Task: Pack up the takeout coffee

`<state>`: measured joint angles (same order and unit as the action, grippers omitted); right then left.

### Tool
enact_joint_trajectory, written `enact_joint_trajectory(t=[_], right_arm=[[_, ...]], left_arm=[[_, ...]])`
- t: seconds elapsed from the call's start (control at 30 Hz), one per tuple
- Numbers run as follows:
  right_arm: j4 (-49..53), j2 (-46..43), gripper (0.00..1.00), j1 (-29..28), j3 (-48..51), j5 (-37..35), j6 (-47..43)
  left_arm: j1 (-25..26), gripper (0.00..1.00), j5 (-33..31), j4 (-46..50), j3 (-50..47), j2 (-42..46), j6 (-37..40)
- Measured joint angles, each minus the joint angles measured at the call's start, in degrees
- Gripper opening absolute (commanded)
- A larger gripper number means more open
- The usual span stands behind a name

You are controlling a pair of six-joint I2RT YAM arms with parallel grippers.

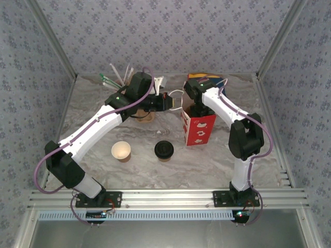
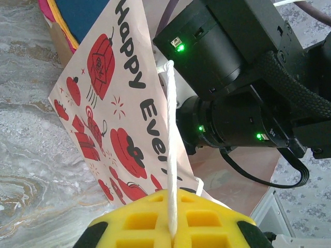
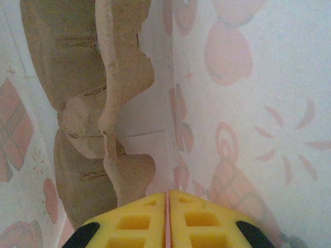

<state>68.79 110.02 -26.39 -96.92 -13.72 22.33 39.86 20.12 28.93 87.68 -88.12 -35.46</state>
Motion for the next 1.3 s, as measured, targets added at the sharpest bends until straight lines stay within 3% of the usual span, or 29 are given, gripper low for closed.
enact_joint_trajectory(t=[0.27, 0.83, 1.07, 1.3], right_arm=[[-0.17, -0.74, 0.1, 0.0, -1.4, 3.23, -0.13], [-6.25, -4.22, 0.11, 1.79, -0.37, 20.02, 0.76], [-7.21, -2.45, 0.11, 1.77, -0.02, 20.35, 0.76], [-6.75, -0.98, 0.11, 1.77, 0.81, 16.35, 0.74]], left_arm=[[0.0, 0.0, 0.02, 0.0, 0.0, -0.02, 0.0], [0.0, 0.0, 0.26, -0.02, 0.0, -0.13, -0.02], [0.0, 0.0, 0.24, -0.02, 0.0, -0.13, -0.17], [0.0, 0.0, 0.22, -0.02, 0.0, -0.13, -0.17]])
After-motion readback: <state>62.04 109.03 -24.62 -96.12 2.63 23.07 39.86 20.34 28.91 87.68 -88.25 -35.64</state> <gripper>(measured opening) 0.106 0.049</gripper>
